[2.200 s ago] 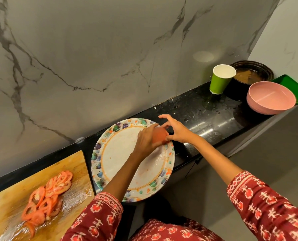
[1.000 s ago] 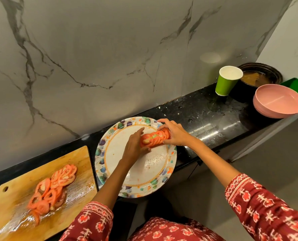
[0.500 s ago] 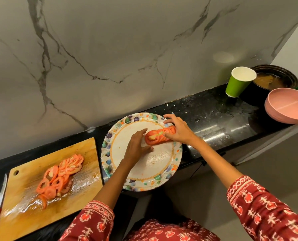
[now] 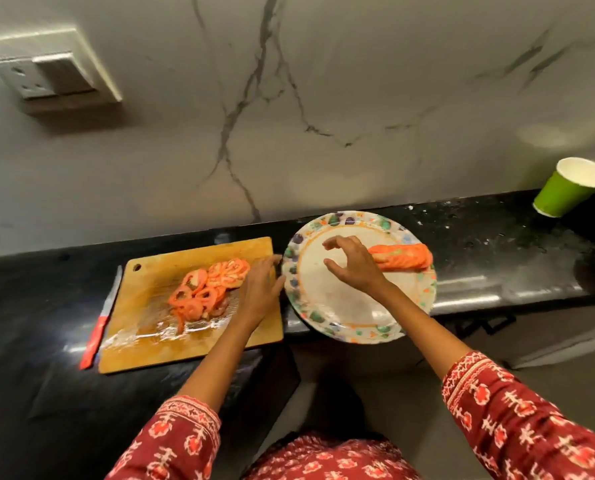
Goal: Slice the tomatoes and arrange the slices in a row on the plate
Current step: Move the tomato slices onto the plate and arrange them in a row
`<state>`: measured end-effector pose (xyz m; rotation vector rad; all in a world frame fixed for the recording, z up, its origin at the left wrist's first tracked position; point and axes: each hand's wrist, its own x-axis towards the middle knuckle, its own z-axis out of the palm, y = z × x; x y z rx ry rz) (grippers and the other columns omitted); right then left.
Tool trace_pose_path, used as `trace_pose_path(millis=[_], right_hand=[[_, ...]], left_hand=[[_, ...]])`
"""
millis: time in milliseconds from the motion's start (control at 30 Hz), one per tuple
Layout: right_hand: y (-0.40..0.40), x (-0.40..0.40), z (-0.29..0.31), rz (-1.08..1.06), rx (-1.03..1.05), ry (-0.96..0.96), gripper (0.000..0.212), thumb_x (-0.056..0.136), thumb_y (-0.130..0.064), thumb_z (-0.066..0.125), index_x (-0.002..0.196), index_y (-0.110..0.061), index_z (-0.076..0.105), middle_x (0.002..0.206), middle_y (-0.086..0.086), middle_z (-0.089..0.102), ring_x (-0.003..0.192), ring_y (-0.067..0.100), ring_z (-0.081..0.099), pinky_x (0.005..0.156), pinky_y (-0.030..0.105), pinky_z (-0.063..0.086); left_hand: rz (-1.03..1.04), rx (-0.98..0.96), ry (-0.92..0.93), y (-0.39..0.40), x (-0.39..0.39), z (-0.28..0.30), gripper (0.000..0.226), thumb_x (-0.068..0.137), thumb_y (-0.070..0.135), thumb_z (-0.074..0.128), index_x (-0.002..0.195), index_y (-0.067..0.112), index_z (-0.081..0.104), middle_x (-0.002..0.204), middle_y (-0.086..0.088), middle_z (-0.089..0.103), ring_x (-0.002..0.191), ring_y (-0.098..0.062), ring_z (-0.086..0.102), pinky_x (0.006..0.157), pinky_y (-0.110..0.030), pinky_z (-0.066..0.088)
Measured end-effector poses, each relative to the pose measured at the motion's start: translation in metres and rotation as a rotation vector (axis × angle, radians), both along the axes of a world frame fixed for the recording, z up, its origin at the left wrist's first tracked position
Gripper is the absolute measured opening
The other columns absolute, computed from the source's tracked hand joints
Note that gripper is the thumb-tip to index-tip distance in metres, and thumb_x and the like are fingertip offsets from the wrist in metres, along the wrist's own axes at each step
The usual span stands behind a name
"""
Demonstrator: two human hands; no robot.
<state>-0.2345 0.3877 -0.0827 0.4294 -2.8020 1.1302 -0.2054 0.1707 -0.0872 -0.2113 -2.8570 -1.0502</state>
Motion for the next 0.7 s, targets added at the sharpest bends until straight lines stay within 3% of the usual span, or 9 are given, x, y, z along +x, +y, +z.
trace_pose_path(millis=[200, 500, 600, 700], right_hand=[[-0.109, 0.005, 0.015, 0.152, 0.038, -0.015, 0.032, 0.083, -0.013, 0.063, 0.114, -0.007, 0.058, 0.111, 0.011, 0.062, 0.106, 0.028, 0.053, 0.09, 0.038, 0.042], [-0.208, 0.006, 0.012, 0.271, 0.168, -0.125, 0.034, 0.086, -0.016, 0.062, 0.118, -0.01, 0.053, 0.111, 0.009, 0.063, 0.104, 0.023, 0.058, 0.083, 0.035, 0.049], [-0.227, 0.003, 0.018, 0.3, 0.221, -0.074, 0.033, 0.086, -0.015, 0.063, 0.117, -0.01, 0.055, 0.109, 0.008, 0.063, 0.103, 0.022, 0.056, 0.081, 0.032, 0.047], [-0.237, 0.008, 0.015, 0.367, 0.421, 0.058, 0.034, 0.087, -0.019, 0.06, 0.119, -0.013, 0.053, 0.116, 0.007, 0.06, 0.111, 0.023, 0.049, 0.081, 0.028, 0.04]], left_hand=[[0.232, -0.001, 0.077, -0.114, 0.035, 0.006, 0.039, 0.085, 0.013, 0.063, 0.123, 0.008, 0.055, 0.12, -0.012, 0.059, 0.113, -0.027, 0.053, 0.095, -0.041, 0.045], [0.407, 0.05, 0.024, -0.217, 0.063, 0.005, 0.031, 0.084, 0.009, 0.063, 0.115, 0.007, 0.06, 0.116, -0.01, 0.062, 0.107, -0.023, 0.058, 0.088, -0.033, 0.048], [0.423, 0.057, 0.009, -0.231, 0.059, 0.006, 0.031, 0.084, 0.006, 0.063, 0.114, 0.007, 0.062, 0.115, -0.011, 0.063, 0.107, -0.024, 0.058, 0.09, -0.035, 0.047], [0.428, 0.066, 0.022, -0.235, 0.057, 0.005, 0.03, 0.083, 0.005, 0.063, 0.114, 0.006, 0.062, 0.114, -0.012, 0.064, 0.106, -0.024, 0.059, 0.088, -0.032, 0.047]])
